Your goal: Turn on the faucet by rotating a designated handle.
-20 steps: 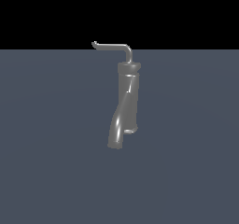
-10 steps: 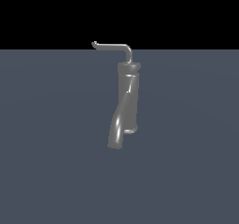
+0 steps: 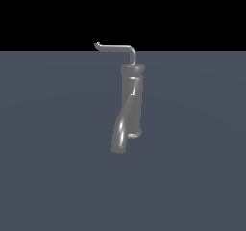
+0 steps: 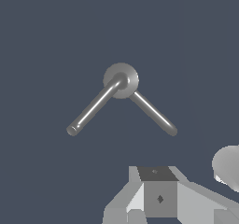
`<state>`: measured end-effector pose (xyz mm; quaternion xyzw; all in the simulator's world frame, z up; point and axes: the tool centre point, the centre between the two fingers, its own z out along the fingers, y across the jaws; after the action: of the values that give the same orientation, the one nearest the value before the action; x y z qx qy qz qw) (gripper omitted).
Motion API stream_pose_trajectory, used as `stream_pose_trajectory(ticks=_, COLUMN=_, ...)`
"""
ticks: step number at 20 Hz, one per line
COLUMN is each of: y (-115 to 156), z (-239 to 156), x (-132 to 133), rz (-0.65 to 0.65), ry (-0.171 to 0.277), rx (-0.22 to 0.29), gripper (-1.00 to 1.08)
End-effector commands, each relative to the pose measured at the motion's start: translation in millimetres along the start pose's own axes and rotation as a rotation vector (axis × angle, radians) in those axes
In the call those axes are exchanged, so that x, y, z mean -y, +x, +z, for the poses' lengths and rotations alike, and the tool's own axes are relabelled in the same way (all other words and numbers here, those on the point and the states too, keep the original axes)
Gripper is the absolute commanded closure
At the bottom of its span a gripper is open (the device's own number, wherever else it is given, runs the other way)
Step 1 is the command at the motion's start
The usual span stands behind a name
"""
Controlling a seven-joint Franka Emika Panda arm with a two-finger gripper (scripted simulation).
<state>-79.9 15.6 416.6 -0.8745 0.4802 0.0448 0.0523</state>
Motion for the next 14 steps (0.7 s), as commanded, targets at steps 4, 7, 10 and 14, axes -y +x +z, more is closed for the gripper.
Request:
stream_pose_trajectory(ticks=4, y=11, z=19, x=23, rz=0.14, ry=-0.005, rx=-0.011, gripper=1.08)
stream_pose_trajectory(ticks=7, y=16, z=29, x=35, rz=0.216, ry=-0.008, rx=-0.019, gripper=1.08)
stream_pose_trajectory(ticks=10, y=22, z=40, x=46, rz=0.291, ry=-0.01, rx=-0.03, gripper=1.08)
stream_pose_trajectory(ticks=14, y=28, z=56, x=61, rz=0.391, ry=-0.012, rx=-0.047, gripper=1.08)
